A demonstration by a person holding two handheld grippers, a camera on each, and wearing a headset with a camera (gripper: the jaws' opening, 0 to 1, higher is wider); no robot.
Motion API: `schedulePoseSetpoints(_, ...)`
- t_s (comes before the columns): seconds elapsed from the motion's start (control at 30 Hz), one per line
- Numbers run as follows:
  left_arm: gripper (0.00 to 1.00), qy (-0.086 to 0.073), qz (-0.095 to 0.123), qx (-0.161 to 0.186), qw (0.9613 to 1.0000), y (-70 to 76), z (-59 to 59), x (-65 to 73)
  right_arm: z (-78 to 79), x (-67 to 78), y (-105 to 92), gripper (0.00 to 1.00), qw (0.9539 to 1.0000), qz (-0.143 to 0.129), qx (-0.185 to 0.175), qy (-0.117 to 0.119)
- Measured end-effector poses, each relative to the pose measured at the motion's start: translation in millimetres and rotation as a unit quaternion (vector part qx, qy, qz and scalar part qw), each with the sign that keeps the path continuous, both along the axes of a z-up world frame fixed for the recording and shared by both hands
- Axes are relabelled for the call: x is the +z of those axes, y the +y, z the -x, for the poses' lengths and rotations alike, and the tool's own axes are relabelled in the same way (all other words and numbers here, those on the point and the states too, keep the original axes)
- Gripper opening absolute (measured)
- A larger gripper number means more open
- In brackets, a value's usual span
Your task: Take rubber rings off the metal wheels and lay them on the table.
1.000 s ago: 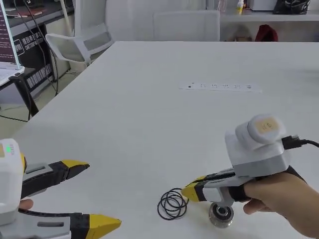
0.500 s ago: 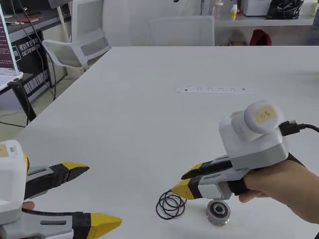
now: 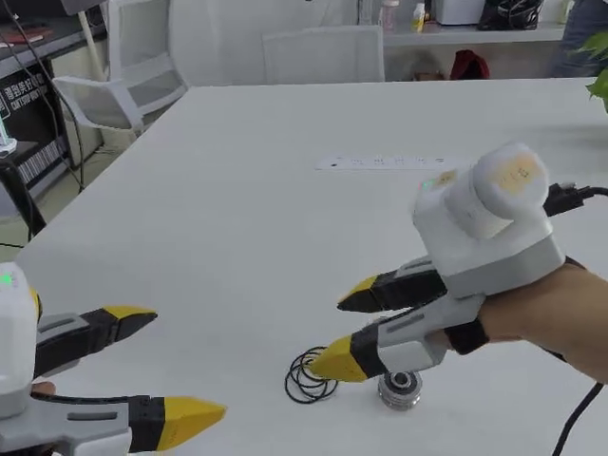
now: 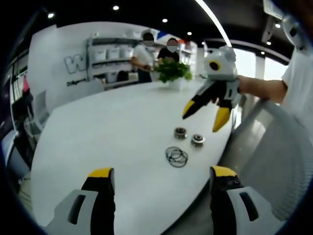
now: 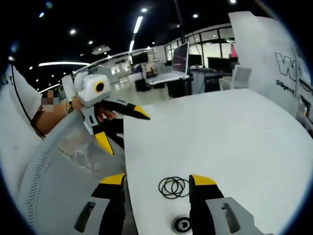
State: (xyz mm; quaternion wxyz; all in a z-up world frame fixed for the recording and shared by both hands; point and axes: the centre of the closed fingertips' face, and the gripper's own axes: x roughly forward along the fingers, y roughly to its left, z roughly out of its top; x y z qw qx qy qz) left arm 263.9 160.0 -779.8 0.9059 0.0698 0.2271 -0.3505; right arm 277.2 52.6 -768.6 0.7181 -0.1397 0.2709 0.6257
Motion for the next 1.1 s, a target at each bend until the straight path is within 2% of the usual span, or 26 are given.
schedulePoseSetpoints(0.2, 0.82, 0.0, 0.002, -0.002, 1.0, -0.4, 0.5, -0.1, 4.8, 14.2, -22.2, 0.56, 0.9999, -0.009, -0.004, -0.013)
schedulePoseSetpoints(0.33, 0.86, 0.0, -0.003, -0.006, 1.0, -1.2, 0.6, -1.1, 4.8, 25.2, -39.1, 0.63, 0.9993, -0.009, -0.014, -0.034)
schedulePoseSetpoints(0.43, 0.91, 0.0, -0.003, -0.004, 1.0, -0.7, -0.4, -1.5, 3.3, 37.3, -54.3, 0.66, 0.9982, -0.022, -0.034, -0.043)
schedulePoseSetpoints(0.57, 0.93, 0.009, -0.001, -0.008, 0.9999, -2.3, 0.7, -4.7, -3.8, 45.1, -77.5, 0.68, 0.9953, -0.036, -0.073, -0.052)
schedulePoseSetpoints(0.67, 0.95, 0.011, -0.001, -0.011, 0.9999, -2.9, 1.1, -6.0, -7.1, 46.6, -89.0, 0.73, 0.9925, -0.052, -0.103, -0.039)
schedulePoseSetpoints(0.73, 0.96, 0.012, -0.002, -0.012, 0.9998, -2.8, 1.1, -6.6, -9.3, 44.0, -101.0, 0.75, 0.9911, -0.055, -0.115, -0.04)
schedulePoseSetpoints(0.8, 0.97, 0.012, -0.002, -0.014, 0.9998, -3.3, 1.2, -6.6, -11.5, 42.4, -109.9, 0.77, 0.9884, -0.064, -0.131, -0.041)
schedulePoseSetpoints(0.87, 0.97, 0.012, 0.0, -0.016, 0.9998, -3.9, 1.3, -6.6, -10.7, 41.2, -115.8, 0.8, 0.9846, -0.084, -0.152, -0.021)
schedulePoseSetpoints(1.03, 1.0, 0.017, 0.01, -0.01, 0.9998, -3.0, 0.5, -7.8, -17.5, 30.8, -135.7, 0.84, 0.9738, -0.093, -0.207, -0.01)
schedulePoseSetpoints(1.1, 1.0, 0.026, 0.02, -0.009, 0.9994, -4.2, 1.8, -8.5, -18.9, 27.1, -142.0, 0.87, 0.9693, -0.1, -0.225, -0.002)
